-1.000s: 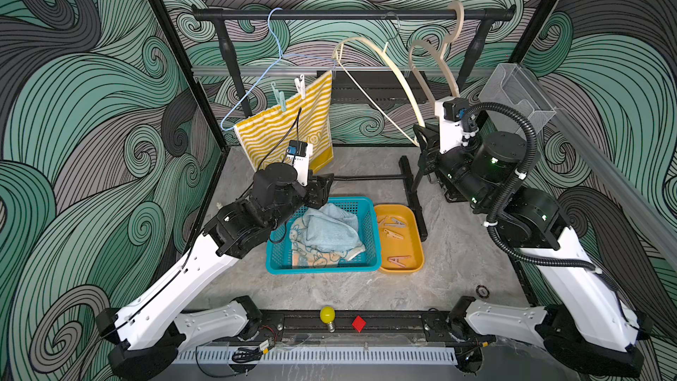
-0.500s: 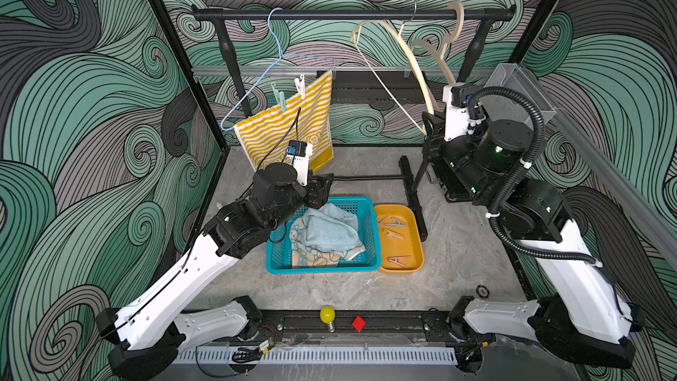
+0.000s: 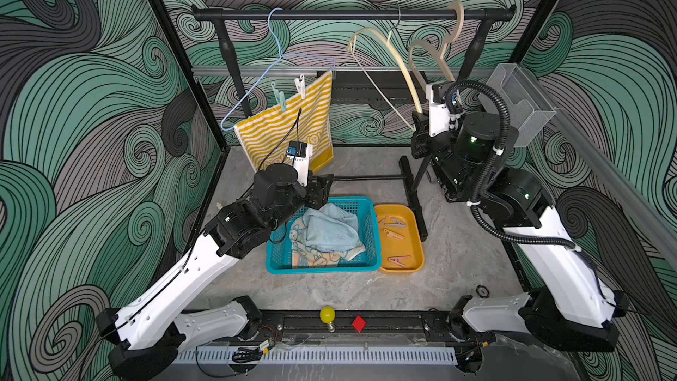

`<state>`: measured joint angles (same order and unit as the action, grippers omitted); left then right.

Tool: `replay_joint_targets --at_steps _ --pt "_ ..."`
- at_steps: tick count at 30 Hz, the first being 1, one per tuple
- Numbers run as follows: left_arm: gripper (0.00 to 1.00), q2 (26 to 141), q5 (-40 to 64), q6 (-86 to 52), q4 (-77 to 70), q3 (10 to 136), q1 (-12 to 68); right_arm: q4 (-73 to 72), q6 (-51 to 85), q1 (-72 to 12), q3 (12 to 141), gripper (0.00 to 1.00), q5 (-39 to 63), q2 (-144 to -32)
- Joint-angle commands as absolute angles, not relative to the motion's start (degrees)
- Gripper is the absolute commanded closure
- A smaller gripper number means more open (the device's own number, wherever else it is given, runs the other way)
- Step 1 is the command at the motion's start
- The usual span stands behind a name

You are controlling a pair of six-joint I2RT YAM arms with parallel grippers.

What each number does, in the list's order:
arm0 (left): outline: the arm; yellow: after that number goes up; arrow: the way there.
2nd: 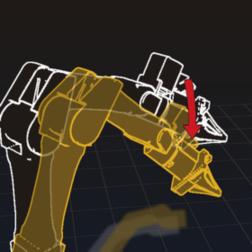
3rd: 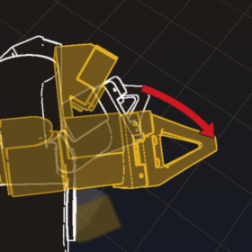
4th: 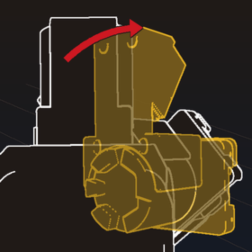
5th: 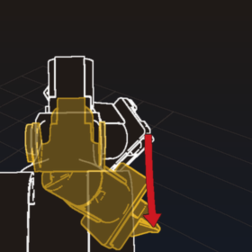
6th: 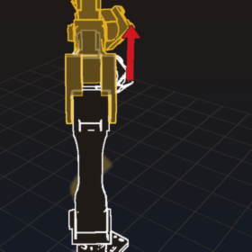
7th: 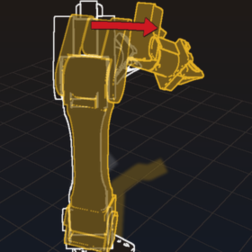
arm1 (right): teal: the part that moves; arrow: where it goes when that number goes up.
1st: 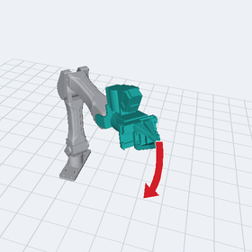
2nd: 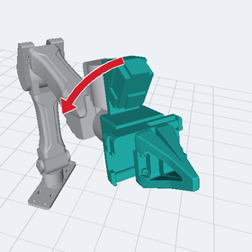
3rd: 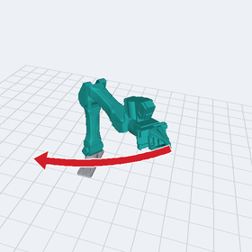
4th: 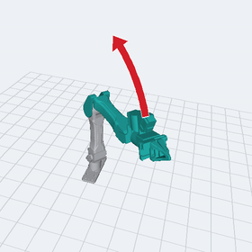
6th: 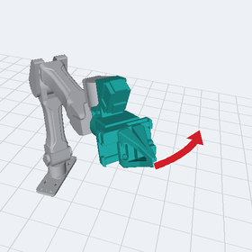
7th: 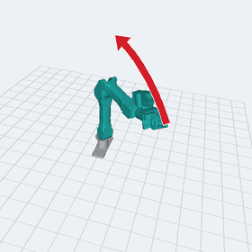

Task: Remove the clothespins securing towels to the hanger
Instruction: Place the hanger on the clothesline.

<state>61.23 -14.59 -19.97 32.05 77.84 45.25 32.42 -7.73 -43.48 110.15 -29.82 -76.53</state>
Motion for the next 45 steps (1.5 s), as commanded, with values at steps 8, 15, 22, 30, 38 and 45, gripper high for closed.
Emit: replay_joint_targets --at_steps 8,15,22,30,38,45 --pt "0.39 59.9 -16.1 -19.7 31.4 77.7 45.5 31.8 -9.2 -43.2 115.5 1.00 -31.8 -79.5" --pt "0.39 59.5 -16.2 -19.7 31.3 77.3 45.5 33.3 -9.3 -43.1 117.2 1.00 -32.1 -81.8" --pt "0.39 59.2 -16.7 -19.7 31.5 76.6 45.5 34.2 -8.1 -43.0 115.8 1.00 -31.8 -81.6" --pt "0.39 58.9 -16.7 -18.9 33.0 77.4 45.6 32.0 -6.5 -43.0 108.6 0.52 -29.1 -77.2" --pt "0.39 60.5 -19.6 -16.9 41.1 83.1 45.5 32.2 -3.1 -43.0 99.5 0.33 -23.5 -70.2" --pt "0.39 61.6 -23.2 -14.7 46.4 88.1 45.5 28.4 1.1 -43.0 86.9 0.30 -20.0 -63.1"
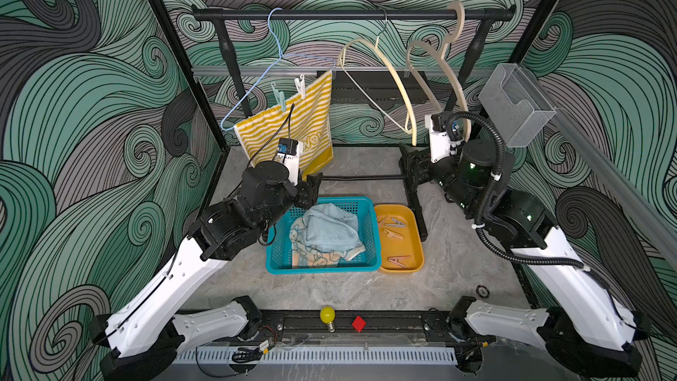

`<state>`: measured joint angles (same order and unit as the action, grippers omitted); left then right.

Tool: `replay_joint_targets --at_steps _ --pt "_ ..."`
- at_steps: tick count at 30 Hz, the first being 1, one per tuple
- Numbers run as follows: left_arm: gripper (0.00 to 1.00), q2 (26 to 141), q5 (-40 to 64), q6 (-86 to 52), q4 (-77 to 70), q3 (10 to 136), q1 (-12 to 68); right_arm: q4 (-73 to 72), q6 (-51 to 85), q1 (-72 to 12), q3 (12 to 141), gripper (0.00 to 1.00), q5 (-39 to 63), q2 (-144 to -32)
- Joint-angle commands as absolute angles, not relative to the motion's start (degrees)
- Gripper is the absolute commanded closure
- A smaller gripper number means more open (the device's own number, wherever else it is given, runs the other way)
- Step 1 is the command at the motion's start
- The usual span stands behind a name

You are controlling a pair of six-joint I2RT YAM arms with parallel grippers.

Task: Remove the clothespins securing towels to the hanger
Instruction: Place the hanger on the clothesline.

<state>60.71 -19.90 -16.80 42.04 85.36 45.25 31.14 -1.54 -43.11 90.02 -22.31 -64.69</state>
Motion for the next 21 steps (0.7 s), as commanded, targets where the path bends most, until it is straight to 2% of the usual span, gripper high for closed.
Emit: replay_joint_targets --at_steps 1,11,21 --pt "0.39 61.8 -23.9 -14.5 47.2 88.7 45.5 28.2 1.8 -43.0 85.3 0.30 -19.7 -62.4" --pt "0.39 61.3 -28.1 -13.7 53.5 95.2 45.5 26.0 8.3 -42.9 73.3 0.29 -12.4 -58.1" --pt "0.40 61.1 -33.7 -10.4 60.9 104.2 45.4 22.9 12.2 -43.0 68.0 0.29 -1.9 -60.3"
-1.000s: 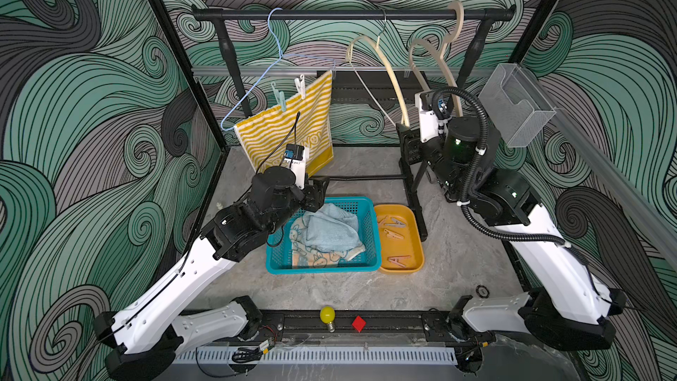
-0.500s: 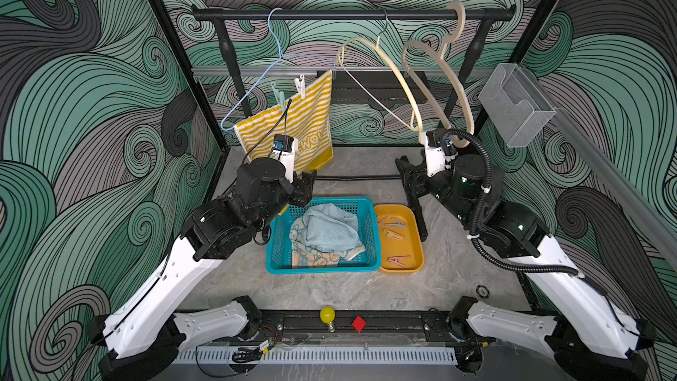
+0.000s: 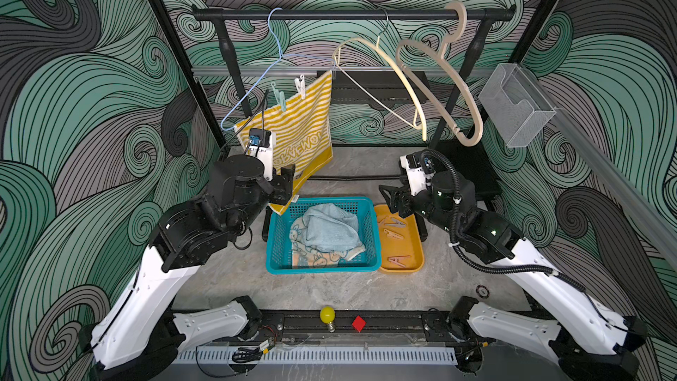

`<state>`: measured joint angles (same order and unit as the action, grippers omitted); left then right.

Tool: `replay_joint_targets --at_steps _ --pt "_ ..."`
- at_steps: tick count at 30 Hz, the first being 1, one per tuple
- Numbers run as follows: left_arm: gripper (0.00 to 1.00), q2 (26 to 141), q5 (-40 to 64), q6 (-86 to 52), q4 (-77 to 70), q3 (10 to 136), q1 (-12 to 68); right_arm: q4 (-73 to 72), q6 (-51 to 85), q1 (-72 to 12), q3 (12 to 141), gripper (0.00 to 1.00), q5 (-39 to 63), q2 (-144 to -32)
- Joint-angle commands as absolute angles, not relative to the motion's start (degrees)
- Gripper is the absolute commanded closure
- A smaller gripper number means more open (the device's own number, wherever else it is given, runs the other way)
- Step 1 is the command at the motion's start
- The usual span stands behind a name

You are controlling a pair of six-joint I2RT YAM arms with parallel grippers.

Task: Remove the clothespins securing towels to the hanger
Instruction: Place the hanger on the clothesline, then pick up the hanger from the clothesline.

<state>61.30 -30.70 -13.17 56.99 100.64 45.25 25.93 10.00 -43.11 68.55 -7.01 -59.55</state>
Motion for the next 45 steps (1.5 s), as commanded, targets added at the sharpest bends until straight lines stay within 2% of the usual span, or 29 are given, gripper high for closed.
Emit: replay_joint_targets --at_steps 1,5,13,16,20,24,26,30,38,45 --pt "0.40 61.4 -34.3 -9.5 61.5 105.8 45.4 22.0 12.2 -43.0 67.9 0.30 0.3 -60.8" --pt "0.37 63.3 -36.1 -8.0 64.6 113.9 45.2 19.5 12.7 -43.0 68.2 0.31 6.1 -63.2" --pt "0.26 72.3 -39.7 -2.7 71.7 135.4 43.8 17.4 13.9 -43.1 71.5 0.31 10.5 -68.2" --pt "0.21 74.1 -38.1 -1.3 71.3 139.5 42.2 17.3 13.9 -43.1 73.4 0.31 11.7 -69.9" --pt "0.19 76.0 -32.0 -1.1 70.6 140.7 36.7 17.6 13.3 -43.1 75.7 0.31 12.7 -71.6" --pt "0.19 78.9 -16.7 -5.4 72.0 141.4 21.7 18.6 12.6 -43.1 77.8 0.31 13.5 -72.8" --pt "0.19 79.6 -12.3 -6.0 71.1 141.0 17.5 19.4 12.1 -43.1 78.5 0.31 13.7 -73.1" --pt "0.19 78.1 -7.6 -6.3 65.4 137.0 15.0 20.0 11.4 -43.1 79.5 0.31 13.8 -73.6" --pt "0.18 80.6 -0.5 -6.9 64.8 136.7 9.3 23.3 9.1 -43.1 83.4 0.31 13.9 -75.8" --pt "0.18 81.0 6.2 -8.0 63.7 134.7 8.5 23.5 8.8 -43.1 83.4 0.31 13.9 -76.7"
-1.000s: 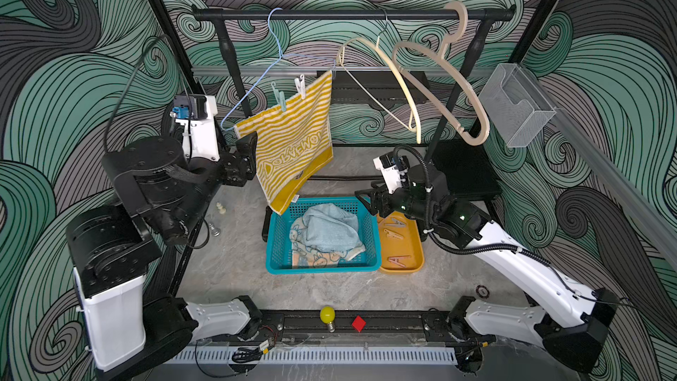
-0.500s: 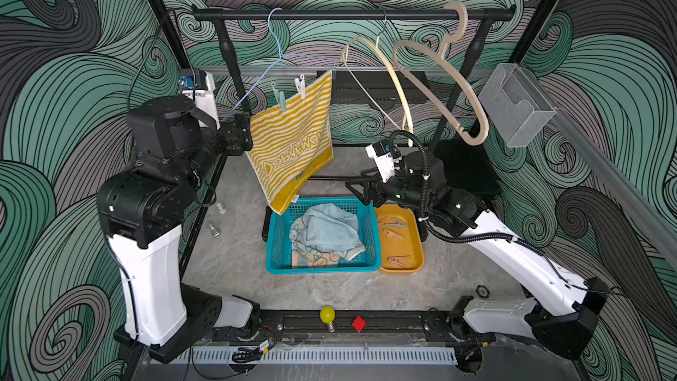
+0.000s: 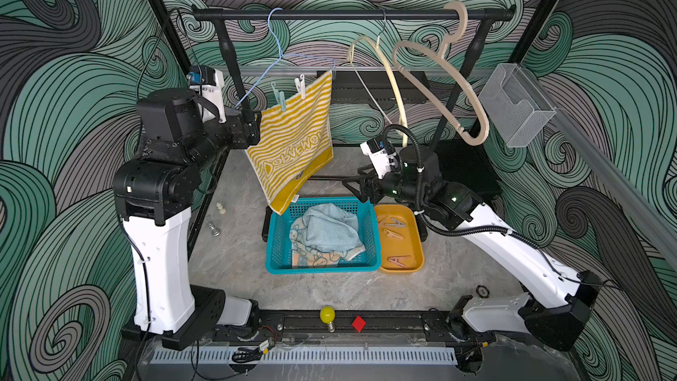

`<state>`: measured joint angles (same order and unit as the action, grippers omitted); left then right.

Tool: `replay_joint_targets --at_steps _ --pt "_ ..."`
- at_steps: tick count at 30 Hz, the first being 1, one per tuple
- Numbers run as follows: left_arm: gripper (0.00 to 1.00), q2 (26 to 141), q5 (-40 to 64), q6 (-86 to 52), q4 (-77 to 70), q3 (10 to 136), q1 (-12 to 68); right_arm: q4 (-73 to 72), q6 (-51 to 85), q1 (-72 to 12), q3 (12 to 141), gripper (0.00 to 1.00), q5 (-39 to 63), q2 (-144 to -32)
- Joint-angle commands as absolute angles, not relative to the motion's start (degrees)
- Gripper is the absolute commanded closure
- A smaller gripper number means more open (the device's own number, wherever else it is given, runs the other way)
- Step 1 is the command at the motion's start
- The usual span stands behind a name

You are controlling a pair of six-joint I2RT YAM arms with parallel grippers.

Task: Remove the clothespins securing towels to the hanger
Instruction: Pick up the hanger from the clothesline.

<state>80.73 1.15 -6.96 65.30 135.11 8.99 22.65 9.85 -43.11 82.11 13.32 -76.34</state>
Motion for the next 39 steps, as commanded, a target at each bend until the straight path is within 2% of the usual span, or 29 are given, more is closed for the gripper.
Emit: replay_joint_targets --at_steps 1,11,17,25,32,39 --pt "0.18 81.1 7.9 -8.4 63.7 134.7 8.6 23.5 8.8 -43.1 83.4 0.31 13.9 -76.7" --pt "0.19 81.1 16.5 -11.1 63.7 135.4 8.6 23.1 8.5 -43.1 83.1 0.30 14.1 -76.8" --pt "0.18 80.8 4.1 -7.1 67.4 139.0 8.6 22.9 8.8 -43.1 83.3 0.30 14.6 -77.9" --pt "0.16 83.5 -0.2 -4.4 69.7 141.8 7.4 23.2 9.6 -43.1 84.3 0.31 15.6 -80.3" --pt "0.15 85.5 5.0 -5.9 67.4 141.8 2.5 23.4 10.2 -43.1 85.1 0.31 16.1 -81.5" --pt "0.15 86.6 11.5 -6.7 68.2 141.5 1.1 24.2 9.8 -43.1 84.9 0.31 15.6 -81.3"
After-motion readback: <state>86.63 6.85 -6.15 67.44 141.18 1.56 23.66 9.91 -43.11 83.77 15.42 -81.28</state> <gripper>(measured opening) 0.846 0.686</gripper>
